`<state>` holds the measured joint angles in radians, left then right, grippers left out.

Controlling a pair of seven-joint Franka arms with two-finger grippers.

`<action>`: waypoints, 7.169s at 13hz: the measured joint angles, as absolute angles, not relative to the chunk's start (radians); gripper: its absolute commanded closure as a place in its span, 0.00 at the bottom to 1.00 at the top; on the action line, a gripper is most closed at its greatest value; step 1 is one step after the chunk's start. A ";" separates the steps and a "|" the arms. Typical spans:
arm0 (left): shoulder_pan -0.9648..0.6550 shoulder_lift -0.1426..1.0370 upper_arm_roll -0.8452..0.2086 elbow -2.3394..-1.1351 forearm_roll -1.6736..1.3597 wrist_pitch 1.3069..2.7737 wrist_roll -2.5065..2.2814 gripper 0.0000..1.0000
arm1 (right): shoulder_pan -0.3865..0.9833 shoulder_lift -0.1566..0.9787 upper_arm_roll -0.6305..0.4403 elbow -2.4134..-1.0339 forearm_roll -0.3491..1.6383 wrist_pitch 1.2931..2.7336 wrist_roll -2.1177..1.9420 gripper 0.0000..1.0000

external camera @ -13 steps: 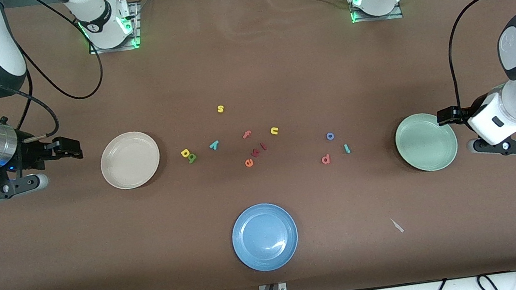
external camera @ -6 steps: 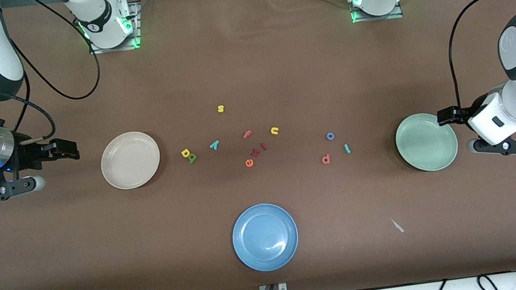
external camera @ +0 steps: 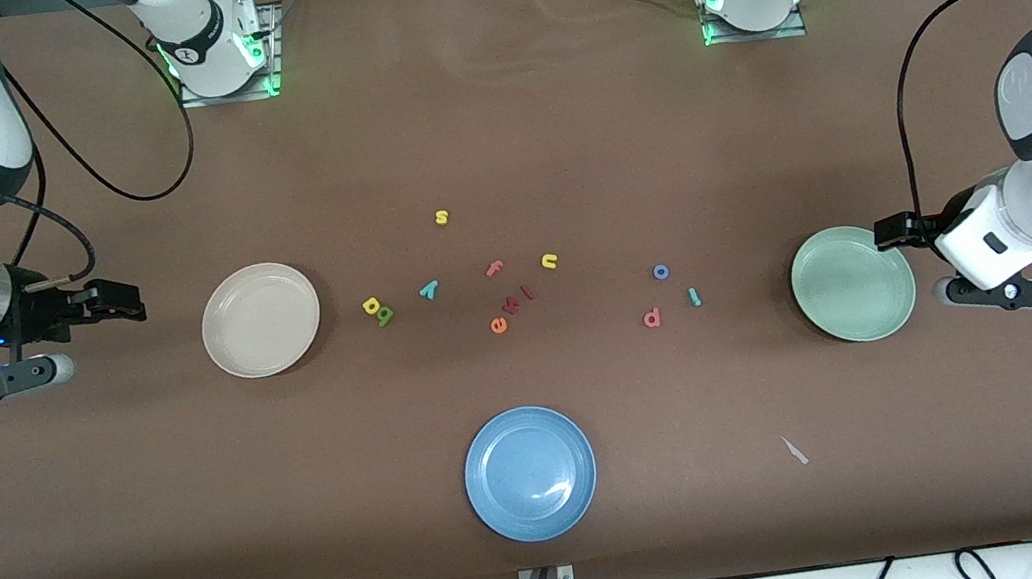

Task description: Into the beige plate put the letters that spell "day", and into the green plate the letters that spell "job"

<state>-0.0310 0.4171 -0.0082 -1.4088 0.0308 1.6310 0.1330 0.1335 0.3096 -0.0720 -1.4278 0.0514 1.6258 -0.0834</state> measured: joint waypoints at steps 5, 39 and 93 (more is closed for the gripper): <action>-0.031 0.417 -0.008 -1.409 0.031 1.630 0.133 0.01 | 0.134 0.310 -0.072 -1.431 0.051 1.626 -0.084 0.01; -0.074 0.430 -0.019 -1.421 0.003 1.625 0.057 0.01 | 0.134 0.308 -0.103 -1.446 0.051 1.624 -0.089 0.01; 0.013 0.513 -0.330 -1.644 -0.005 2.020 -0.475 0.02 | 0.386 0.557 0.078 -2.025 0.056 2.563 -0.062 0.12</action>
